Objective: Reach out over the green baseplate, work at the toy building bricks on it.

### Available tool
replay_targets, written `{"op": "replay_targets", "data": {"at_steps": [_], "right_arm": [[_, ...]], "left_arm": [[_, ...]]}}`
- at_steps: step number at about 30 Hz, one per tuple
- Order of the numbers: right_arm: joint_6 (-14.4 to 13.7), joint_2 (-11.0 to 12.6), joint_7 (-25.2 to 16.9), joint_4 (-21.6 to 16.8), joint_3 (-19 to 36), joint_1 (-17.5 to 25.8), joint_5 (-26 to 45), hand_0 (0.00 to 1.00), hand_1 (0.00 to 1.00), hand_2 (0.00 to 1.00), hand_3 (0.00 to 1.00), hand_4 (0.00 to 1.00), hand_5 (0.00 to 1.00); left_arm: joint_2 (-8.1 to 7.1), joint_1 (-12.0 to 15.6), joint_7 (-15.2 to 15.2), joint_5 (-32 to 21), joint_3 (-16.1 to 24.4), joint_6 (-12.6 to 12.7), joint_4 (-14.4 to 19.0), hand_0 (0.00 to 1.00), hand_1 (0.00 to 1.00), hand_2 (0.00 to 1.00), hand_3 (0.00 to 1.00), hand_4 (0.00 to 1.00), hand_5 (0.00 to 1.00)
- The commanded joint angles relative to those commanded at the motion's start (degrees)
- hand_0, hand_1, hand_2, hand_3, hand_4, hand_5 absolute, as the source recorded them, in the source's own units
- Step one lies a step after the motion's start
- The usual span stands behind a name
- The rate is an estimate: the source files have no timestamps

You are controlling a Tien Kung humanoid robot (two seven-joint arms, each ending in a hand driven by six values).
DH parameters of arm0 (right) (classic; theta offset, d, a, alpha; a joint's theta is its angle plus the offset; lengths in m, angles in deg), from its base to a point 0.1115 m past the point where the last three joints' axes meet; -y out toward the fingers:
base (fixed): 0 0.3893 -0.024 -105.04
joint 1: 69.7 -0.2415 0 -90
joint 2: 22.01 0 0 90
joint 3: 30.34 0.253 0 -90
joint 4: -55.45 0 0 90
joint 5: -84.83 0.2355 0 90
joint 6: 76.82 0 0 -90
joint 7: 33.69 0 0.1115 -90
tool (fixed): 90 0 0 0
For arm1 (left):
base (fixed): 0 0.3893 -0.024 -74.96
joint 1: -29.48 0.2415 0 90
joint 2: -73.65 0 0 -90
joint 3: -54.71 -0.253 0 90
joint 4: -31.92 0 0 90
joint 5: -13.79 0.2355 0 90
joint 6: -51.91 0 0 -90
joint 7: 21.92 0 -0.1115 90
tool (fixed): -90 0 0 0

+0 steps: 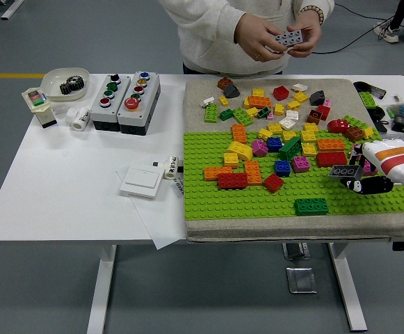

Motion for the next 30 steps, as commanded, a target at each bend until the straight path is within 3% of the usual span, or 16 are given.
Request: {"op": "replay_targets", "data": {"at_steps": [15,30], "right_arm": [[1.5,5.9,-1.8,-4.1,-3.9,0.8,-4.9,0.283,0.360,0.467,0.494,0.811,0.489],[2.5,6.9,-3.0,-6.1,-8.2,-0.3,-7.3,0.278,0.360,0.466,0.496,0.817,0.493]], "left_arm": [[-0.02,0.0,-0.2,0.5,0.2,0.0,0.0,0.607,0.699,0.662,0.549,0.560,0.625],[-0.07,0.0,-0.4,0.9,0.4,-0.1,0.0,0.608,0.698,0.661,0.549,0.560,0.624]]}}
